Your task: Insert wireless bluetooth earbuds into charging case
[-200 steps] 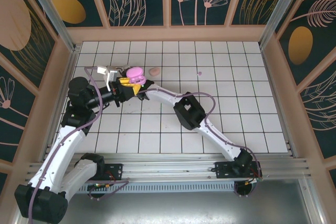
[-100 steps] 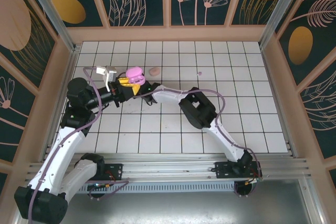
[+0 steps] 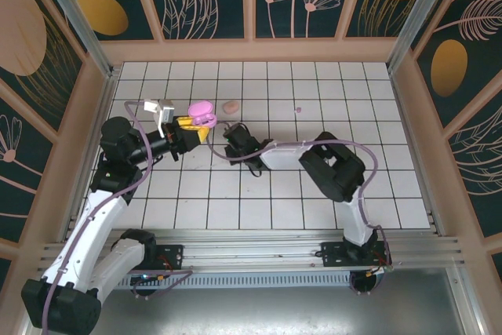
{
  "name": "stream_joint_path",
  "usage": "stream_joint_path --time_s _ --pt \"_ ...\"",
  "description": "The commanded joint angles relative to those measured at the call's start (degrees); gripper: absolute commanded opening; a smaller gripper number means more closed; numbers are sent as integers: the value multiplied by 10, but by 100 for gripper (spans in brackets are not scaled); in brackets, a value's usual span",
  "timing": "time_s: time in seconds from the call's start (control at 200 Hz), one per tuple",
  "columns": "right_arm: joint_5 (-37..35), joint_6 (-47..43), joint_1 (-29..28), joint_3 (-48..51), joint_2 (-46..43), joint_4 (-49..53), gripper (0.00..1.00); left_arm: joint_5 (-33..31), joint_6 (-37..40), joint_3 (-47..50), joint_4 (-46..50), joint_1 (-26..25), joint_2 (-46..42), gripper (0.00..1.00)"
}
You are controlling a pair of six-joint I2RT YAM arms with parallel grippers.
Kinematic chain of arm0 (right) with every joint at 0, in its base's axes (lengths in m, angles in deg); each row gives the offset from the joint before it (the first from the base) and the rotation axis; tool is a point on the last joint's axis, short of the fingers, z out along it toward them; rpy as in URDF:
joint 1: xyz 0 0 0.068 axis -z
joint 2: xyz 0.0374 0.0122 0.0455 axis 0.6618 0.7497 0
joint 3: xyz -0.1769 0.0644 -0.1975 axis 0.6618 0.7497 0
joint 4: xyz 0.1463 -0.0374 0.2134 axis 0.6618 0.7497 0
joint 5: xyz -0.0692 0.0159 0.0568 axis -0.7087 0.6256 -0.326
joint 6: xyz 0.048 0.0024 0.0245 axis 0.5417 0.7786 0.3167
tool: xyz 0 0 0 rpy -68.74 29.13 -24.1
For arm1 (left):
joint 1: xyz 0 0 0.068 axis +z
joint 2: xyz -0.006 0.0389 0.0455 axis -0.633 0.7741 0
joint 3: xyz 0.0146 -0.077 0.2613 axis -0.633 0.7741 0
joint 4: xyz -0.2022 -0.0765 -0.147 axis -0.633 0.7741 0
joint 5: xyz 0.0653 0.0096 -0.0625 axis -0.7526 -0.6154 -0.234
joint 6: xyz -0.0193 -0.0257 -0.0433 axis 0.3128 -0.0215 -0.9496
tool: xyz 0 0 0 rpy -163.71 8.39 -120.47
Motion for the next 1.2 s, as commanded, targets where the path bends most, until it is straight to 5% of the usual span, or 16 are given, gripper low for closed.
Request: stream_joint_path --time_s 0.0,0.47,0.736,1.006,1.196 --pt "2 60 31 50 -38 49 14 7 13 9 -8 4 18 16" --pt "65 130 85 44 -136 171 41 11 1 37 -49 4 48 15" --pt "99 156 107 42 -181 187 40 11 8 49 -53 3 57 15" --pt "172 151 119 36 -160 173 27 13 -2 69 -86 -4 71 15" --pt "141 132 123 -22 -101 212 21 6 -6 75 -100 -13 83 14"
